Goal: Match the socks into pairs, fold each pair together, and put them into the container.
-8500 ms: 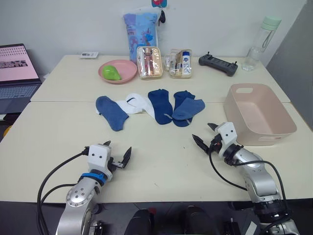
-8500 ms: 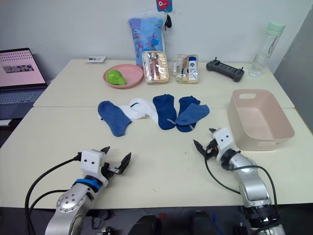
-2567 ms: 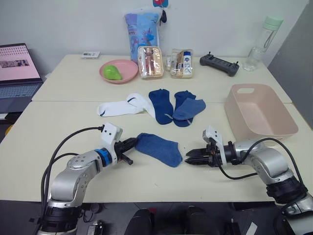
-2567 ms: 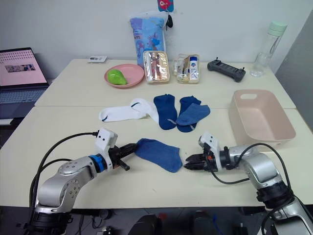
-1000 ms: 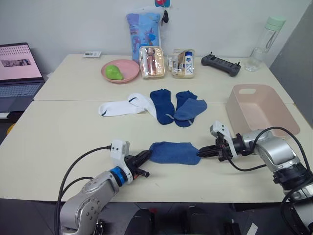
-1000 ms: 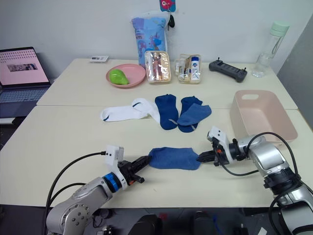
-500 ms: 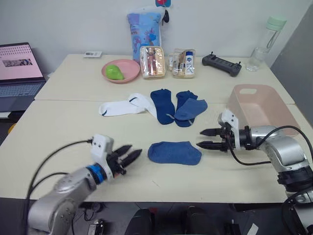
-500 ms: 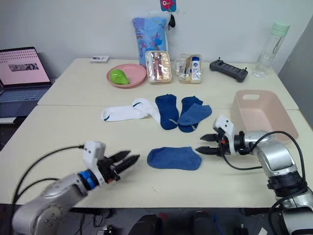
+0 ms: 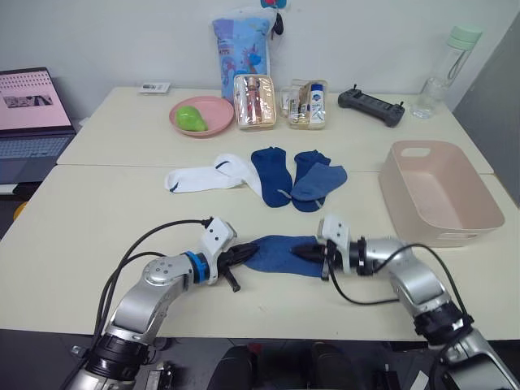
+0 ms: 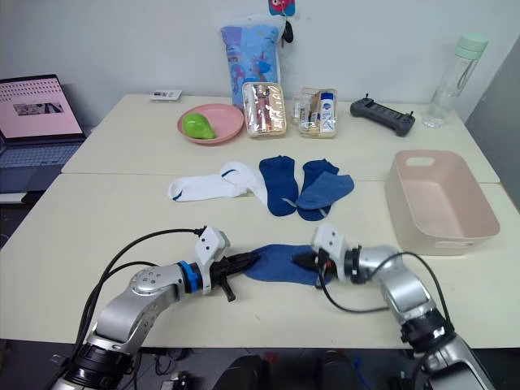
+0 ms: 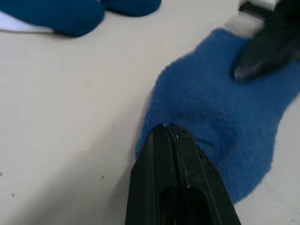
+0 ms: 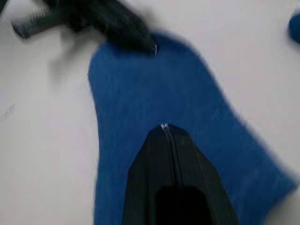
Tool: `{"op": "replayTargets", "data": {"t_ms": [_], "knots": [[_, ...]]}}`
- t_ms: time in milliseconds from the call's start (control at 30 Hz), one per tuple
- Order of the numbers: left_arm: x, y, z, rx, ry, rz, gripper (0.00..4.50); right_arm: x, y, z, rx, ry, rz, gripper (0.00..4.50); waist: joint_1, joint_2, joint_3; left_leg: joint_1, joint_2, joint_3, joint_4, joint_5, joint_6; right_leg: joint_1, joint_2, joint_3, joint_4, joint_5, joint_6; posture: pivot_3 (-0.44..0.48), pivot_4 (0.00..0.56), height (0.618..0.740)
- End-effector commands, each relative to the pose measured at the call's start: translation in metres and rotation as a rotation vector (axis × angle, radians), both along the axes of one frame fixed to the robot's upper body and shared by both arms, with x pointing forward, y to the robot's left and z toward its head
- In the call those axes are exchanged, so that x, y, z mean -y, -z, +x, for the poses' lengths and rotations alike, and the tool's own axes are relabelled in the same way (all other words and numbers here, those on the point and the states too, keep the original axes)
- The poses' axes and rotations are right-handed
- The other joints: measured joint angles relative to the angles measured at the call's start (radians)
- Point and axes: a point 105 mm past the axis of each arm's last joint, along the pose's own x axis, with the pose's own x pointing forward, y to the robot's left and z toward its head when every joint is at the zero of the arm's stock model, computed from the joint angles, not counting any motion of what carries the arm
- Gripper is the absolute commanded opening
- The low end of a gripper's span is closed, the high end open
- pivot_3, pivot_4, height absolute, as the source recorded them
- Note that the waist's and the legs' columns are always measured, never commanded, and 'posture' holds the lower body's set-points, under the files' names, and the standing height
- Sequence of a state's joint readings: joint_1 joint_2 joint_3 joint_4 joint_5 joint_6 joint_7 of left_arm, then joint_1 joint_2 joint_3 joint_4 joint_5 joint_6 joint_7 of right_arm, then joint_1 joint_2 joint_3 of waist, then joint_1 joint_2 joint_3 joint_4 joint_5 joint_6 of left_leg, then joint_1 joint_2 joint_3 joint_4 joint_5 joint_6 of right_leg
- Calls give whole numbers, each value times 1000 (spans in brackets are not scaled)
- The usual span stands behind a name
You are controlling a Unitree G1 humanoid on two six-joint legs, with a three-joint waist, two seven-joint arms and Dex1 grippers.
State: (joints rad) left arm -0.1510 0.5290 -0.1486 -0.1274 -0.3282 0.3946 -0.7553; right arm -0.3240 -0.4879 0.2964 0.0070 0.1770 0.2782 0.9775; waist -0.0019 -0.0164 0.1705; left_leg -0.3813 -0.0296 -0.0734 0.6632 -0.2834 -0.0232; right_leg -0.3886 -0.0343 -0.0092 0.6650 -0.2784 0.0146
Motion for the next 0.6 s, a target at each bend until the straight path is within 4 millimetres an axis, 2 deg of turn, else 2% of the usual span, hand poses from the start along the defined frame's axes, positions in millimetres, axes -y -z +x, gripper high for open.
{"op": "replayTargets", "data": {"t_ms": [33, 167, 367, 500, 600], "knots": [[-13, 11, -6, -37, -32, 18, 14, 25, 6, 2, 9, 51, -47, 0, 0, 0, 0, 0, 0, 0, 0, 0, 0, 0, 0, 0, 0, 0, 0, 0, 150, 740], [-22, 15, -11, -61, -45, 22, 14, 40, 2, -2, 5, 68, -41, 0, 0, 3, -2, 2, 1, -1, 0, 0, 0, 1, 0, -1, 1, 0, 0, 0, 150, 740], [-10, -7, -13, -33, -21, -100, 14, 50, -6, -4, 0, 72, -30, 0, 0, 4, -4, 3, 1, -1, 0, 0, 0, 2, 0, -1, 1, 0, 0, 0, 150, 740], [-11, -41, -11, 53, -44, -216, 14, 47, -49, 9, 48, 136, 124, 0, 0, 3, -3, 1, 1, -1, 0, 0, 0, 1, 0, -1, 1, 0, 0, 0, 150, 740], [-37, -54, -7, 100, -144, -220, 575, 61, -66, 26, 106, 238, 130, 595, -2, 3, -3, 1, 1, -1, 0, 0, 0, 0, 0, -1, 1, 1, -1, 0, 150, 740]]}}
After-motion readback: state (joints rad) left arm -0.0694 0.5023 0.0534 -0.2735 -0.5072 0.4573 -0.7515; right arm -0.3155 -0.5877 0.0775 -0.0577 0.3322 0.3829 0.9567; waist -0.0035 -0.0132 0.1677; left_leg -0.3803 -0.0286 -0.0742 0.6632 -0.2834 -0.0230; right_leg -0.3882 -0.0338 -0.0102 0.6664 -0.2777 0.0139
